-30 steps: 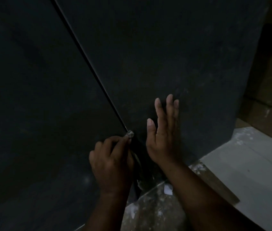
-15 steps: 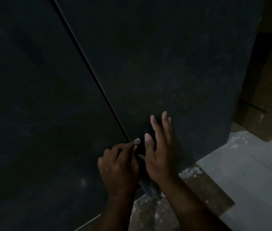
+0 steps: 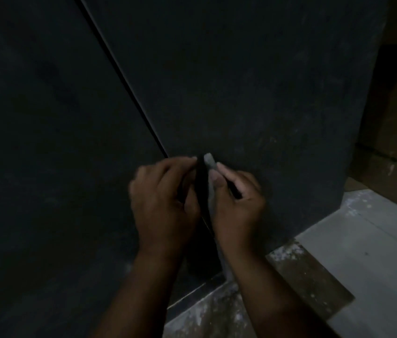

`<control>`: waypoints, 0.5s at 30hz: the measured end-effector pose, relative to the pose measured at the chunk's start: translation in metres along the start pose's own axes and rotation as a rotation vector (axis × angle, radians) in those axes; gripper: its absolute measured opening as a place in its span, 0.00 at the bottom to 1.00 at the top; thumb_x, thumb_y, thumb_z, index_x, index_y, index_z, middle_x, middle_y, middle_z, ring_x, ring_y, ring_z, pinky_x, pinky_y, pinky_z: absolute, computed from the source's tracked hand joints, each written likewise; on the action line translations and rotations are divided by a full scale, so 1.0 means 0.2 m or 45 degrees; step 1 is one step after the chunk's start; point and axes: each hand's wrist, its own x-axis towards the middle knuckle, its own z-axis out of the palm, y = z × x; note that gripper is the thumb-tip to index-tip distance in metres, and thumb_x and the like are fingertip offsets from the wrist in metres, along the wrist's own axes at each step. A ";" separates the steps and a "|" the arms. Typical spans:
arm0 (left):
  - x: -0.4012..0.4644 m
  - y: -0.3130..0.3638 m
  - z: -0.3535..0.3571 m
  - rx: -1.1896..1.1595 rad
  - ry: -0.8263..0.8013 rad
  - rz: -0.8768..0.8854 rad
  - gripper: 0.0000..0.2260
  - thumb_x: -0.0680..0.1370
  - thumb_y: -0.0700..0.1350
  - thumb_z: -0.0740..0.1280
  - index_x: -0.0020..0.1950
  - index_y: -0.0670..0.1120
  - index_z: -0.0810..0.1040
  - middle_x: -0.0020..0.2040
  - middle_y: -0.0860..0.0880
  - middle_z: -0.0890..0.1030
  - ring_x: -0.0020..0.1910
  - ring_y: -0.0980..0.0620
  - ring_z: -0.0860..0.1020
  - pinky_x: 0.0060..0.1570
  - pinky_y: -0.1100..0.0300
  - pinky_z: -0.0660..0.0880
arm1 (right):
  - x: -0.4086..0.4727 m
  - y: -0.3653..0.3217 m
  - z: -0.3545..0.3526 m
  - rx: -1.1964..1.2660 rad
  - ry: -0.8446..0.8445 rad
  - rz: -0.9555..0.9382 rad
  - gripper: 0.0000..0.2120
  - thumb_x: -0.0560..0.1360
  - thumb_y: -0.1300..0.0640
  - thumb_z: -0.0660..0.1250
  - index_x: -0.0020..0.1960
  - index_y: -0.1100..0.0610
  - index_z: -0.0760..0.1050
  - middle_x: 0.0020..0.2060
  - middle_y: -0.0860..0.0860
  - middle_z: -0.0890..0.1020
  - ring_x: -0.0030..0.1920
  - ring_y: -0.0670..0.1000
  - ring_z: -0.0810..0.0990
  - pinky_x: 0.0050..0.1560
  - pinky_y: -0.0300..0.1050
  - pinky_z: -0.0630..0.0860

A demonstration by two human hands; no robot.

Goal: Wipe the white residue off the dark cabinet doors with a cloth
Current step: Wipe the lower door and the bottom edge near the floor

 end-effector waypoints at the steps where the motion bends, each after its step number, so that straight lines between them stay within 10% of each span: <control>1: 0.03 -0.03 -0.01 0.143 0.089 0.128 0.11 0.78 0.40 0.72 0.59 0.47 0.87 0.59 0.47 0.84 0.58 0.41 0.79 0.55 0.44 0.75 | 0.01 0.01 0.02 -0.066 0.058 -0.095 0.08 0.76 0.65 0.75 0.55 0.60 0.86 0.49 0.50 0.83 0.51 0.36 0.81 0.51 0.27 0.75; 7: 0.19 -0.12 0.01 0.522 0.257 0.363 0.16 0.84 0.49 0.68 0.73 0.51 0.79 0.78 0.41 0.71 0.78 0.34 0.64 0.78 0.40 0.57 | -0.04 0.12 -0.02 -0.253 0.041 -0.297 0.07 0.75 0.71 0.75 0.52 0.65 0.86 0.45 0.55 0.81 0.46 0.46 0.81 0.48 0.42 0.81; 12: 0.19 -0.17 0.05 0.681 0.320 0.388 0.20 0.86 0.52 0.64 0.78 0.56 0.71 0.80 0.44 0.67 0.80 0.37 0.63 0.79 0.43 0.54 | 0.05 0.10 0.03 -0.206 0.276 -0.282 0.05 0.75 0.70 0.74 0.51 0.66 0.85 0.45 0.57 0.82 0.47 0.40 0.81 0.50 0.30 0.76; 15: 0.19 -0.19 0.06 0.680 0.347 0.408 0.21 0.85 0.52 0.64 0.79 0.56 0.71 0.80 0.44 0.68 0.80 0.37 0.63 0.79 0.42 0.55 | -0.05 0.12 0.08 -0.142 0.078 -0.367 0.05 0.76 0.68 0.73 0.52 0.64 0.85 0.45 0.54 0.80 0.47 0.45 0.82 0.48 0.39 0.80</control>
